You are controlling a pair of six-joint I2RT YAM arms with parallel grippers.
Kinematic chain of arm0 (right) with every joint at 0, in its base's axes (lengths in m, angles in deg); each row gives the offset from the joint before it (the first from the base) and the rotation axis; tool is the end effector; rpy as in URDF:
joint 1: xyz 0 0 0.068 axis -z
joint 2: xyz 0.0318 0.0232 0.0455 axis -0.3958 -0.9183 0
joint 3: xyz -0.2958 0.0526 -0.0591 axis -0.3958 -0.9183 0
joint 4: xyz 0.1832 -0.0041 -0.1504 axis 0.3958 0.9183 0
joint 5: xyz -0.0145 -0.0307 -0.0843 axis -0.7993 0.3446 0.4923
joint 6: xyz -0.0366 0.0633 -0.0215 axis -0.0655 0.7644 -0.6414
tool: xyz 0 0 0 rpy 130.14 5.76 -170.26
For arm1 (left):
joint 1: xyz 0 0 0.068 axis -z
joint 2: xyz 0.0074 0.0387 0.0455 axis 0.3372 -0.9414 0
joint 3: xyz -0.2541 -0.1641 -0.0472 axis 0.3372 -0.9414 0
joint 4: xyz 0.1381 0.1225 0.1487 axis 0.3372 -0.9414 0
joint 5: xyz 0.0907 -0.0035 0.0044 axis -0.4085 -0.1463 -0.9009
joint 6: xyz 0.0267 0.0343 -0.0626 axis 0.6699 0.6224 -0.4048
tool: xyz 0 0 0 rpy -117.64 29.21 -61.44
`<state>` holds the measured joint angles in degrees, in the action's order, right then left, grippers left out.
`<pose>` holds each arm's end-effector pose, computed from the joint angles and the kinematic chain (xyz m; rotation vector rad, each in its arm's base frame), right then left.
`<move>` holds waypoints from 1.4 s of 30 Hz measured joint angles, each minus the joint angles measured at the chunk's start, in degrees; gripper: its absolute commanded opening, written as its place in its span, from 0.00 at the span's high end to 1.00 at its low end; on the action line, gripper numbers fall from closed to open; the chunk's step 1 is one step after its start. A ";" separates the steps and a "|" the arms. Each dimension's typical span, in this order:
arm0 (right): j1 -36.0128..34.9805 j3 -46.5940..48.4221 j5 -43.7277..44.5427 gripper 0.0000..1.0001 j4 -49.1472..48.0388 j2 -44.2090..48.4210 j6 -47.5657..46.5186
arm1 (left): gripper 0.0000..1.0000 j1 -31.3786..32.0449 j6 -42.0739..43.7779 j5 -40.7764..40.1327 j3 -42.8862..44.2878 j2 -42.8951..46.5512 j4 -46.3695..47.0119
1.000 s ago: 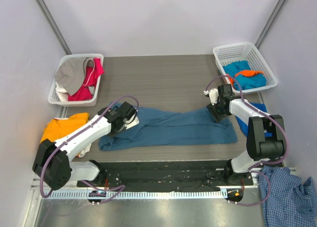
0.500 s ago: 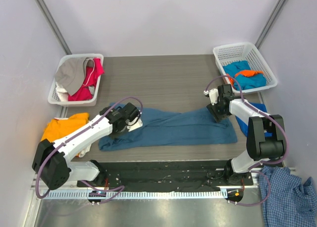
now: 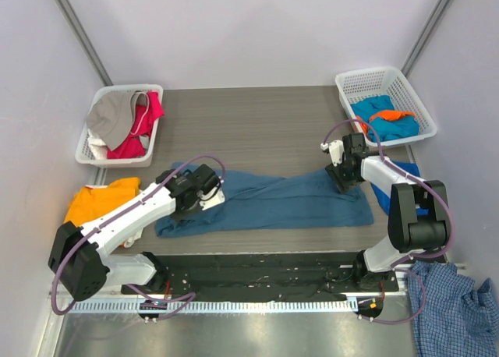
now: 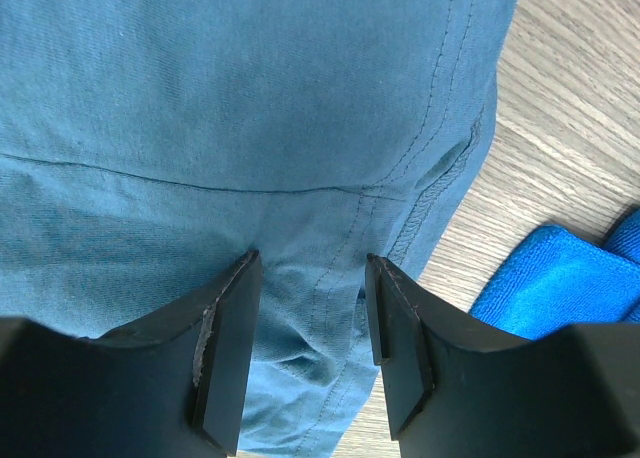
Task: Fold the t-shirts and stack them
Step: Fold the other side of the tshirt into a rectangle
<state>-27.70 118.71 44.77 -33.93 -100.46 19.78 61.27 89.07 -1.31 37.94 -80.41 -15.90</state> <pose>0.2762 0.0186 0.1944 -0.7504 2.6529 -0.1642 0.1398 -0.0910 0.2572 1.5033 2.5078 0.5443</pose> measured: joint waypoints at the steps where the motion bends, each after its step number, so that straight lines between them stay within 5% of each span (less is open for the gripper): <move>1: 0.00 -0.02 0.00 0.47 -0.02 0.00 0.00 | 0.83 0.09 0.00 0.02 -0.66 0.00 0.39; 7: 0.00 -0.33 0.00 0.47 -0.07 0.07 -0.02 | 0.66 0.26 0.70 -1.18 -5.55 -0.24 3.26; 14: 0.00 -0.50 0.00 0.47 -0.15 0.07 0.00 | 0.66 0.33 1.49 -7.78 -7.65 -2.29 9.90; 19: -0.02 -0.50 0.00 0.45 -0.15 0.17 0.00 | 0.55 0.33 1.95 -12.07 -7.37 -3.02 15.32; 31: -0.20 2.32 -2.89 0.27 4.35 7.82 0.20 | 0.14 -0.59 3.56 -8.85 -1.88 -1.42 27.39; 42: -4.96 6.25 -4.28 0.15 7.58 11.76 1.20 | 0.04 -4.70 2.95 -5.29 -1.53 -6.25 32.09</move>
<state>-32.66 124.96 40.49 -26.35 -88.70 20.98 56.57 92.02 -6.60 36.41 -86.66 16.18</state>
